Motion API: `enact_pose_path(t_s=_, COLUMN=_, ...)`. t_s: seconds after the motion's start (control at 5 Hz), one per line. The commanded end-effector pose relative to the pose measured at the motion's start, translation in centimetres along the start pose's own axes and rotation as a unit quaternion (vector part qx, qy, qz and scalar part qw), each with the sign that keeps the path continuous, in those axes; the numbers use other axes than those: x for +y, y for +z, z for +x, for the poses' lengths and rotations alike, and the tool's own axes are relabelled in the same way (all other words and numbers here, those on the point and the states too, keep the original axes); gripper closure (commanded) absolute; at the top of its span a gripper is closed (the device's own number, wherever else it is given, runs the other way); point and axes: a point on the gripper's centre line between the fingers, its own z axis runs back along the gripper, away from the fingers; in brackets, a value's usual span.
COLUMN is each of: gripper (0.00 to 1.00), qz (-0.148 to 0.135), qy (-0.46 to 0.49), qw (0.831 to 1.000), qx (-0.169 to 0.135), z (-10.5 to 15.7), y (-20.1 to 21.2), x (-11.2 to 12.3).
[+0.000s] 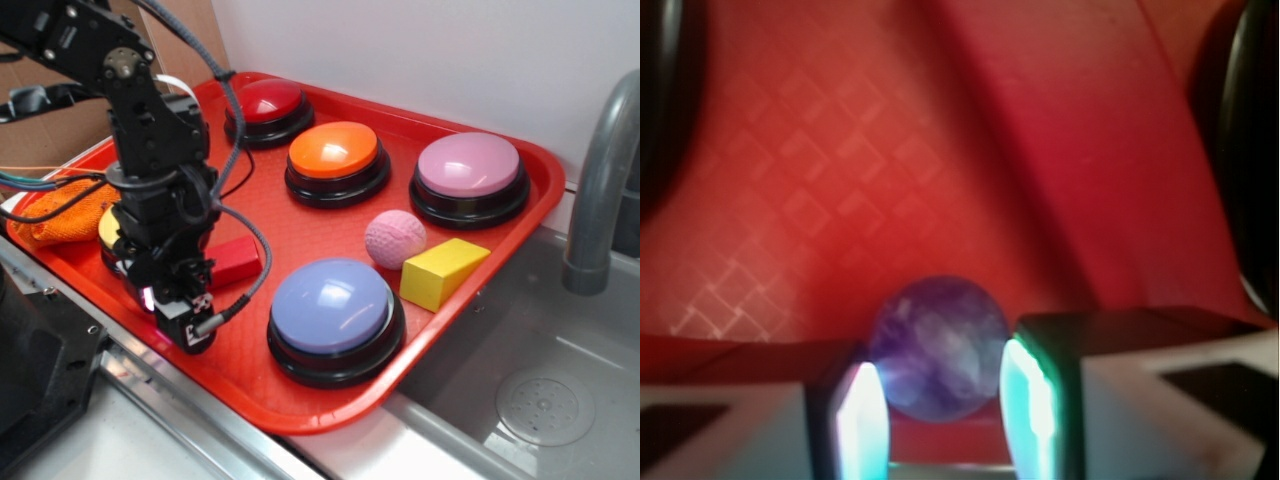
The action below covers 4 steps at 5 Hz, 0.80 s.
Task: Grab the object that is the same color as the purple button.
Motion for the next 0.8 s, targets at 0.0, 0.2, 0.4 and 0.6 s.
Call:
enact_pose_path(t_s=0.0, gripper=1.0, qz=0.006, qy=0.007, qw=0.998, qx=-0.069, z=2.5, y=7.0, x=1.0)
enact_pose_path(t_s=0.2, gripper=1.0, qz=0.017, qy=0.006, qw=0.995, qx=-0.1, z=3.7, y=11.5, x=3.1)
enact_pose_path(t_s=0.4, gripper=1.0, qz=0.034, qy=0.013, qw=0.994, qx=-0.103, z=4.3, y=14.4, x=5.6)
enact_pose_path(t_s=0.6, gripper=1.0, qz=0.042, qy=0.015, qw=0.994, qx=-0.099, z=4.6, y=15.9, x=8.1)
